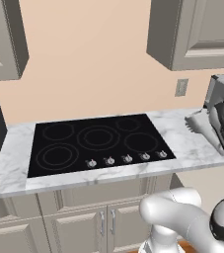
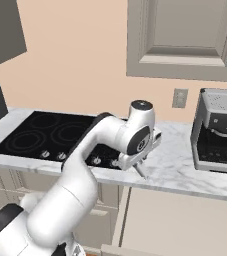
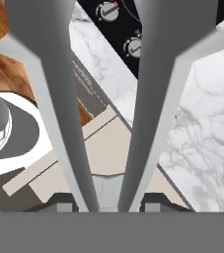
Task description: Take the tongs from the drawer on the right and place them on the dining counter next to the tray containing the hot dog.
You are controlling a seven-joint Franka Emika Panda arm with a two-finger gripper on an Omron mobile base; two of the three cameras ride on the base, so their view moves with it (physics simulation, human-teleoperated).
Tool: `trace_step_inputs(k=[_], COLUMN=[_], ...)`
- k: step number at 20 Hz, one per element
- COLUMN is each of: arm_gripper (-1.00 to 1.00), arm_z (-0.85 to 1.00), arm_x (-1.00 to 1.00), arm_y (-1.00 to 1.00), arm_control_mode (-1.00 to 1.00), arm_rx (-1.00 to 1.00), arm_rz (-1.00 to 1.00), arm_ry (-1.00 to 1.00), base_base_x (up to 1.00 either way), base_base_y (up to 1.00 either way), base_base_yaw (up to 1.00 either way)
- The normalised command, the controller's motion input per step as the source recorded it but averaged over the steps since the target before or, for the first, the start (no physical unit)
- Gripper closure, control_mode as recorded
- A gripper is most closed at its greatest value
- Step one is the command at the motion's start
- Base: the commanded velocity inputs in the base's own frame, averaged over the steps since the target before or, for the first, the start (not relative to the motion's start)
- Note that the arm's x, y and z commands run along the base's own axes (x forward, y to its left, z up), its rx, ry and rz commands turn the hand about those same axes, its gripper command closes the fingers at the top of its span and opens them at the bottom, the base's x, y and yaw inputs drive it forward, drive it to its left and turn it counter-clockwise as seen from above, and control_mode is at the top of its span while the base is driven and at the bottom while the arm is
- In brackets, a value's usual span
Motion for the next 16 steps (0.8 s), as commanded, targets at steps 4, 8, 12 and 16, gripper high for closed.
trace_step_inputs(k=[4, 8, 12, 16], arm_gripper=[1.00, 1.00, 1.00, 1.00], arm_z=[0.17, 0.24, 0.24, 0.33], arm_x=[0.37, 0.14, 0.09, 0.03], arm_y=[0.65, 0.74, 0.77, 0.74], arm_control_mode=[-1.00, -1.00, -1.00, -1.00], arm_rx=[-0.03, -0.06, -0.06, -0.05], arm_rz=[-0.09, -0.14, -0.15, -0.13], arm_ry=[0.06, 0.03, 0.02, 0.00], base_base_x=[0.00, 0.00, 0.00, 0.00], base_base_y=[0.00, 0.00, 0.00, 0.00], base_base_yaw=[0.00, 0.00, 0.00, 0.00])
